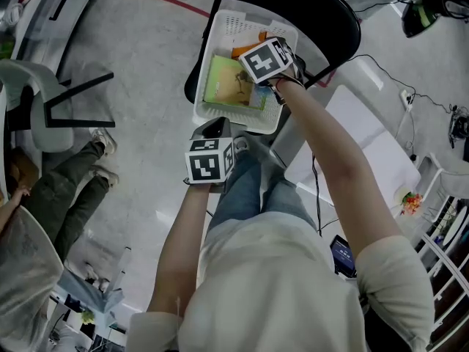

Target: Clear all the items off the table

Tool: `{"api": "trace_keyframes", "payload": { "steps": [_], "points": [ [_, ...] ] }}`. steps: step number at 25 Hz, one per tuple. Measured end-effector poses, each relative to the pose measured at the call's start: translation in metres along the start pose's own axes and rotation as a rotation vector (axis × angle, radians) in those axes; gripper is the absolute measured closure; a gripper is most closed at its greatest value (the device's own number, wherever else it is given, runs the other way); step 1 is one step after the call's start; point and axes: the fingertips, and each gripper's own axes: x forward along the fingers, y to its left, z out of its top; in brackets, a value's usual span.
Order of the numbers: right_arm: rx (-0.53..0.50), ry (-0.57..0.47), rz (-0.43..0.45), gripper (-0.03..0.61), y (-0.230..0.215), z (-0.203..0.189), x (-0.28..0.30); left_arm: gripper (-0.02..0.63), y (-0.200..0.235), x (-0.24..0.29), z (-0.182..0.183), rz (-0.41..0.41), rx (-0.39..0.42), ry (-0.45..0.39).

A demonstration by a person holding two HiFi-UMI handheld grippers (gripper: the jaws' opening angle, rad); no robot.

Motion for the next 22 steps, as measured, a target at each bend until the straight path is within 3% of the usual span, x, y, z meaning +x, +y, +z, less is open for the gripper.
{"api": "trace_keyframes", "payload": {
  "steps": [4,12,18,22],
  "points": [
    [0.014,-0.003,0.004,0.206,0.002,-0.009,-0.009,0.604,-0.006,-0.003,-0.003,-0.001,0.006,-0.005],
    [0.041,-0.010,0.010,0.346,0.009,-0.031,-0.034,0.605,-0.020,-0.012,-0.008,-0.001,0.003,-0.018],
    [0.077,-0.042,-0.022,0.574,0.010,-0.041,-0.053,0.604,-0.030,-0.016,-0.009,-0.011,-0.009,-0.028],
    [0.108,-0.056,-0.013,0.580,0.012,-0.048,-0.062,0.606,-0.036,-0.019,-0.009,-0.017,-0.002,-0.035]
  ]
}}
